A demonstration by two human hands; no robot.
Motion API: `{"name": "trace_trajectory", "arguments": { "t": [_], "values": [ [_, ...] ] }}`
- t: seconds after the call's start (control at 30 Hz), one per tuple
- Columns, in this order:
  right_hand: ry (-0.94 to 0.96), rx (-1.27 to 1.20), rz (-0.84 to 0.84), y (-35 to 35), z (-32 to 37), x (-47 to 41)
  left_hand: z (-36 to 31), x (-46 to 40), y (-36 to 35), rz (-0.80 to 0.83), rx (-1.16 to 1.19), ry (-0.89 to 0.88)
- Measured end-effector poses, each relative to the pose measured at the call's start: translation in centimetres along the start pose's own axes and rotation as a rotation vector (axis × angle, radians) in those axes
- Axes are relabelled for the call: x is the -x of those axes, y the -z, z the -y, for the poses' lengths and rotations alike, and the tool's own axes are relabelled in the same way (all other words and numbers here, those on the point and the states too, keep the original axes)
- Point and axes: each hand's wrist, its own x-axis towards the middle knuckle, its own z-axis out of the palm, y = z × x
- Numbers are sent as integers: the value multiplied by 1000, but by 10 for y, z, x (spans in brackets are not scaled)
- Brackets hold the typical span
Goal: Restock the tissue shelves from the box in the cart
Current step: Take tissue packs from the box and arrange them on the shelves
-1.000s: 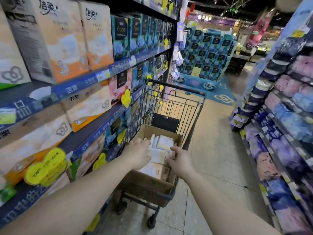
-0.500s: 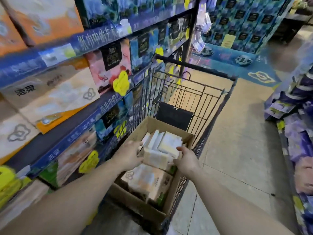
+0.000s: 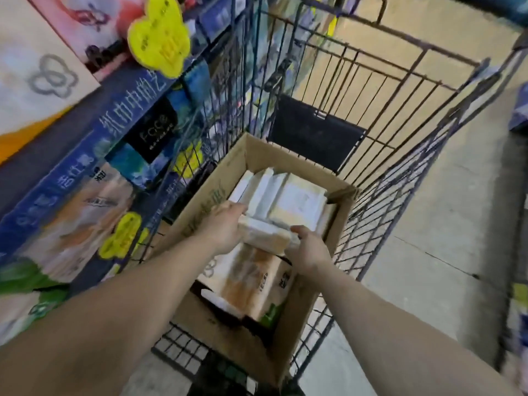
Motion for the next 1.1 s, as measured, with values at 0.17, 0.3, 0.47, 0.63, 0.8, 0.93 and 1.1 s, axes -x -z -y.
{"name": "trace_trajectory", "arguments": {
  "t": [0.17, 0.3, 0.47, 0.63, 0.8, 0.93, 1.1],
  "values": [
    [-60, -25, 7, -20, -8, -25, 12, -37, -20, 91, -17, -6],
    [-95, 16, -62, -32, -9, -38, 20, -49, -36, 132, 20, 1],
    [-99, -146, -10, -11, -10, -44, 29, -51, -31, 143, 289, 29],
    [-90, -375, 74, 30, -8, -59, 22, -46, -19, 287, 827, 250],
    [-48, -408, -77, 60, 0, -88, -11, -50, -31, 344, 1311, 453],
    [54, -165, -44, 69, 2, -113, -41, -57, -55, 186, 1550, 619],
    [42, 164, 55, 63, -2, -136, -70, -63, -64, 118, 1785, 715]
  ]
}}
